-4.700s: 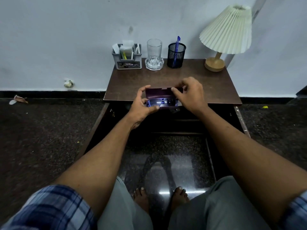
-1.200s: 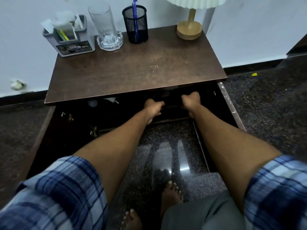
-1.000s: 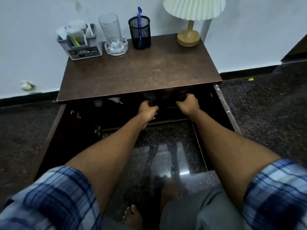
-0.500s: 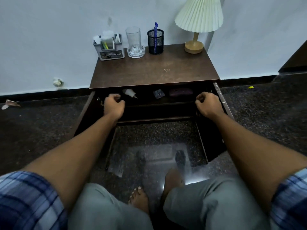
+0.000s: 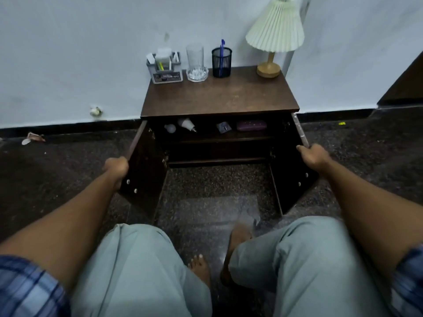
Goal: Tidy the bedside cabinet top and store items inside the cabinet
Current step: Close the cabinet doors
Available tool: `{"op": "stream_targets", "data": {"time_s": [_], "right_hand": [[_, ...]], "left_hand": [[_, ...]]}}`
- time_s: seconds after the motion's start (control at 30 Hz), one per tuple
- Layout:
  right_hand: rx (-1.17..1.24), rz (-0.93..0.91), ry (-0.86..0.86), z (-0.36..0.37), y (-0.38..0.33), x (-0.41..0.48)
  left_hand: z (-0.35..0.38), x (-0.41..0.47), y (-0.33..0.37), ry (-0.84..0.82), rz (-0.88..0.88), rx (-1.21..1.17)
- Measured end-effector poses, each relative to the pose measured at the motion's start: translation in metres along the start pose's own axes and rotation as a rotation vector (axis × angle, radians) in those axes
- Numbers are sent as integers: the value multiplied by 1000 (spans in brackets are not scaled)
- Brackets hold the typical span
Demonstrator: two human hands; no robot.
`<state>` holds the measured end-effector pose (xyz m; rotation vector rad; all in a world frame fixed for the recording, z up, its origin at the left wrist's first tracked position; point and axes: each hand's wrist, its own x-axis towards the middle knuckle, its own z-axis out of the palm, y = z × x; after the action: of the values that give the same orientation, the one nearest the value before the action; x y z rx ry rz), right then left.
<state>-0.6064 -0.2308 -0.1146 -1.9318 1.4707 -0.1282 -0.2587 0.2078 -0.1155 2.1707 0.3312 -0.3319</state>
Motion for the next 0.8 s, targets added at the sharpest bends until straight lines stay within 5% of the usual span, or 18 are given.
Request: {"op": "stream_targets", "data": {"time_s": [0.3,0.53,0.8], "right_hand": [[145,144,-13,9,25,-19],[146,46,-285,32,18,-48],[15,-109,-375,55,-14,-36]], "left_hand": [[11,-25,-21,-211,80,109],[37,-51,-40,-382,183,115],[74,-54,-4,-643,255,215]]}}
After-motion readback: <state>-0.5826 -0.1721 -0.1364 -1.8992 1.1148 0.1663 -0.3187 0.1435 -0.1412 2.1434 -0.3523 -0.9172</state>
